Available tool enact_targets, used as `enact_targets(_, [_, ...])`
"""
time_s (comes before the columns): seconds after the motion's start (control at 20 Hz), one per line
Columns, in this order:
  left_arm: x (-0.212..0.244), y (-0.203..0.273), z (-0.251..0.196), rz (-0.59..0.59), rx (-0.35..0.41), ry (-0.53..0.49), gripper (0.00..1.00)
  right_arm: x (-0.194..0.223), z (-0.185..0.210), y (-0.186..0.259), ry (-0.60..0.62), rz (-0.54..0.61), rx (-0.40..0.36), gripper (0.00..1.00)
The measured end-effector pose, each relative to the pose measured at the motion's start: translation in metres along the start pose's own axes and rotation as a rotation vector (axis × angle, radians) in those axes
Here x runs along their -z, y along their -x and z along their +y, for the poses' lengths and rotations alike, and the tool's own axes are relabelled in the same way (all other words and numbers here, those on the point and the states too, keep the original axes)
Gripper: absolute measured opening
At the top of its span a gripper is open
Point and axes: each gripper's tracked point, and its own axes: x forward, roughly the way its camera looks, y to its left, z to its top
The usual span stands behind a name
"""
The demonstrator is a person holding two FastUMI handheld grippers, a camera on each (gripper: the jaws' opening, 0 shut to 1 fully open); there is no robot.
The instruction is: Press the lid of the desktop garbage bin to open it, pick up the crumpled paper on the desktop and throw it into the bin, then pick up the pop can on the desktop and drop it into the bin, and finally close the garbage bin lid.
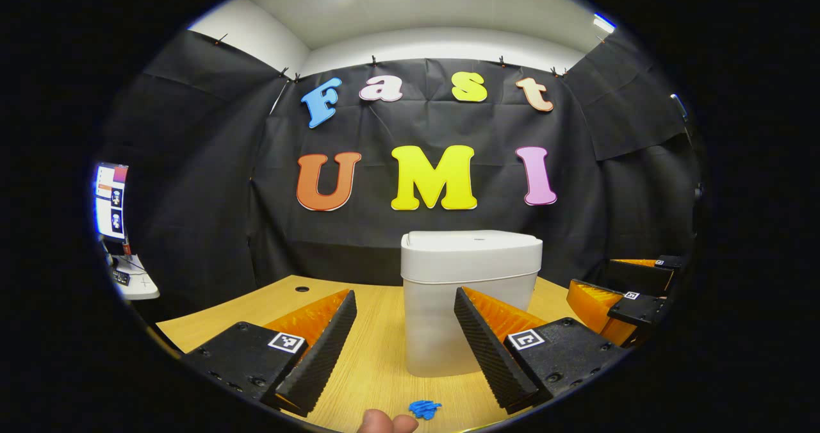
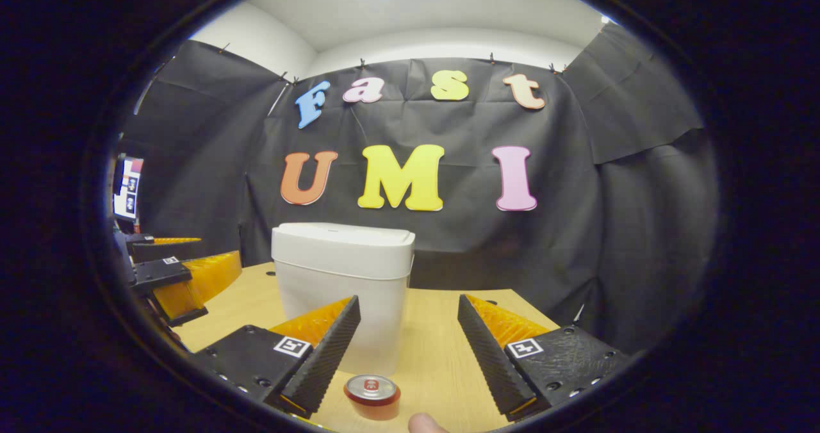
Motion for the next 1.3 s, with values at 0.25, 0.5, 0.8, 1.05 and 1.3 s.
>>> enact_targets(0.25, [0.001, 0.000, 0.006, -0.007, 0.003, 0.002, 0.99, 0.000, 0.004, -0.003, -0.017, 0.000, 0.012, 0.97])
enact_targets(0.5, [0.003, 0.001, 0.007, -0.001, 0.019, 0.010, 0.99, 0.009, 0.011, -0.003, 0.003, 0.034, 0.002, 0.97])
enact_targets(0.8, [0.015, -0.004, 0.001, 0.024, 0.064, 0.025, 0.99, -0.008, 0.006, 0.001, -0.005, 0.043, 0.019, 0.97])
enact_targets(1.05, [0.017, -0.006, 0.007, 0.032, 0.064, 0.032, 0.99, -0.032, 0.022, -0.010, 0.005, 0.017, -0.017, 0.95])
enact_targets(1.3, [0.014, -0.001, 0.016, 0.031, 0.049, 0.033, 0.99, -0.061, 0.040, -0.029, 0.001, 0.016, -0.050, 0.95])
